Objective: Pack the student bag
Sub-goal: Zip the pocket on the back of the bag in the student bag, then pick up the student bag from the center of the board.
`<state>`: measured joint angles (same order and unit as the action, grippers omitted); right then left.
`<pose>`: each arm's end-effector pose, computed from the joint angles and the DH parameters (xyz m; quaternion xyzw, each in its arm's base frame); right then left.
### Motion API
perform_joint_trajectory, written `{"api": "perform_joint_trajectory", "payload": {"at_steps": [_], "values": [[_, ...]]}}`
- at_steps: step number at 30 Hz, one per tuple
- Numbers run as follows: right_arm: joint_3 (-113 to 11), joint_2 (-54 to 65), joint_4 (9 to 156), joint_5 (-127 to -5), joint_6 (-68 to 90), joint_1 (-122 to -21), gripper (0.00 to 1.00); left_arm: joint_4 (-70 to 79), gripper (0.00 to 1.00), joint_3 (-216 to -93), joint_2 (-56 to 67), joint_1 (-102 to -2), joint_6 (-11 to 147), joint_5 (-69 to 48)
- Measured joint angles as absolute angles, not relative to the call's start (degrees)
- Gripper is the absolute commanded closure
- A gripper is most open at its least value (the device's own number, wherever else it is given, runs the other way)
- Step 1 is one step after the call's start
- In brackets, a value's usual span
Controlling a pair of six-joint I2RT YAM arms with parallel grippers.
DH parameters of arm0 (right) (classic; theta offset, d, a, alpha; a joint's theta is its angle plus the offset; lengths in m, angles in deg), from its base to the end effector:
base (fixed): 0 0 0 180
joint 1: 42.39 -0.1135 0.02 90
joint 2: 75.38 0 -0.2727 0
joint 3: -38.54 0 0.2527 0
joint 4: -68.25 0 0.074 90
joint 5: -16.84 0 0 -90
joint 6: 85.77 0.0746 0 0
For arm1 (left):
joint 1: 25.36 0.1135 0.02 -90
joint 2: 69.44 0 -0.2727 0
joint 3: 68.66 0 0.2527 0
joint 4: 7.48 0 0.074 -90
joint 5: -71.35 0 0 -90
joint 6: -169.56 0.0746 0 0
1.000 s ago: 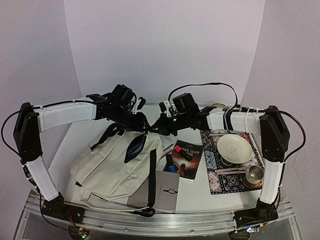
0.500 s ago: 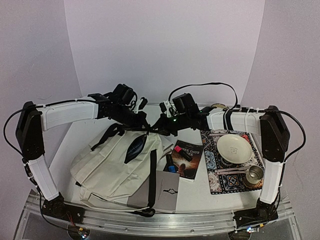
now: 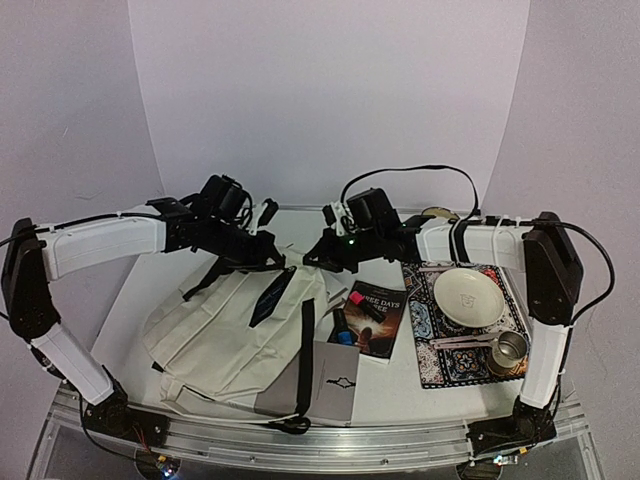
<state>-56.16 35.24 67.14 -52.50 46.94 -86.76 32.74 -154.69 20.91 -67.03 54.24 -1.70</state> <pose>0.3376 0.3671 0.2627 -0.1207 0.7778 0.5164 0.3372 0.2673 -0.2671 0.2652 0.1861 0.8949 -0.3243 0.2437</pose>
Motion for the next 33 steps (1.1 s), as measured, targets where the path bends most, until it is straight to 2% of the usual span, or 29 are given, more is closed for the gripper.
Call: {"api": "perform_joint_trajectory", "payload": {"at_steps": [13,23,24,29,33], "values": [[-56.03,34.75,67.33,-54.06,48.57,-84.40,1.00,31.51,1.00,-135.30,4.69,-67.08,51.50,-0.33],[-56.91,34.89,67.40,-52.49,49.59,-83.87,1.00,35.08,0.99,-126.58,-8.69,-67.19,45.29,-9.66],[-57.22,34.98,67.39,-52.19,49.77,-83.94,1.00,35.32,0.94,-126.53,-9.08,-67.19,45.07,-10.11],[-58.19,35.55,67.52,-52.69,50.53,-83.55,1.00,39.21,0.51,-126.66,-9.40,-67.17,46.35,-12.59],[-59.02,36.55,67.57,-53.16,50.86,-83.03,1.00,41.31,0.27,-126.66,-10.65,-67.18,47.99,-13.31]]}}
